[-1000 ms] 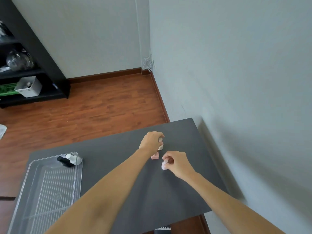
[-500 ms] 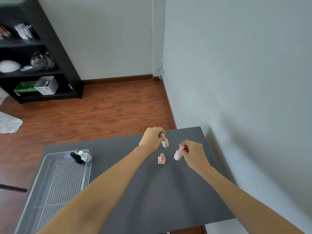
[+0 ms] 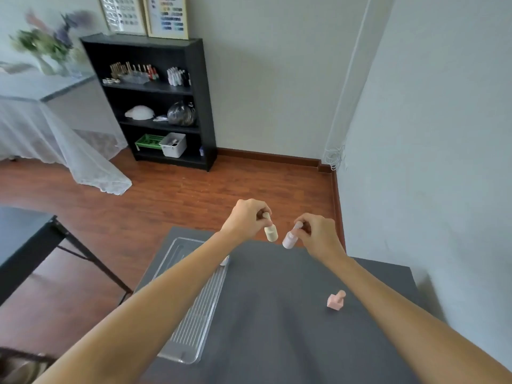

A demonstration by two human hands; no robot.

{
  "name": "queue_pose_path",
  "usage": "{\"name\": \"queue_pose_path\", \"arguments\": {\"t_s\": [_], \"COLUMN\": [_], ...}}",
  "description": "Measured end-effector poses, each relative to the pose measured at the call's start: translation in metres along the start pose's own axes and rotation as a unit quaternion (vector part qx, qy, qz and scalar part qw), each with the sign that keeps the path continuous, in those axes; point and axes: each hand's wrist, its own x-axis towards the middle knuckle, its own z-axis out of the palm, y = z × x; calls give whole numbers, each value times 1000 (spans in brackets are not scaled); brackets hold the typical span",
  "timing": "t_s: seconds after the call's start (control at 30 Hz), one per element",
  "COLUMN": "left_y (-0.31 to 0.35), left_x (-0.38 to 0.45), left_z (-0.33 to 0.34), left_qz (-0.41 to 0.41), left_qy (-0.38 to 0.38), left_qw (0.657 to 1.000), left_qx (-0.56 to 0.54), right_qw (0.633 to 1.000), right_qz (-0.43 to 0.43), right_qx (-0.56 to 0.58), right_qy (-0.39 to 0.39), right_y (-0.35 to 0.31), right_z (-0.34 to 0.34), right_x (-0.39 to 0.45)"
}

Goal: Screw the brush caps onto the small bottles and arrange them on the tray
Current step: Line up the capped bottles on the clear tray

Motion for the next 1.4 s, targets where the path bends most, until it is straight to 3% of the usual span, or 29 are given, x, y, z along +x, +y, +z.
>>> {"name": "queue_pose_path", "arguments": {"t_s": [0.27, 0.57, 0.93, 1.4], "left_y": [-108, -192, -232, -240], "left_x": [-44, -57, -29, -16], "left_z": [-91, -93, -55, -34], "left_qz": [-94, -149, -161, -136], "left_qy": [39, 1, -60, -59], "left_qw": [994, 987, 984, 988], "left_qx": [34, 55, 53, 53], "right_qw": [994, 987, 977, 971], "right_qz": [-57, -56, -15, -25], "right_qx": [30, 3, -68, -137], "right_qy": [-89, -147, -202, -194], "right_y": [-93, -125, -109, -93], "right_z": [102, 195, 244, 253], "right_x": [29, 39, 55, 59]}}
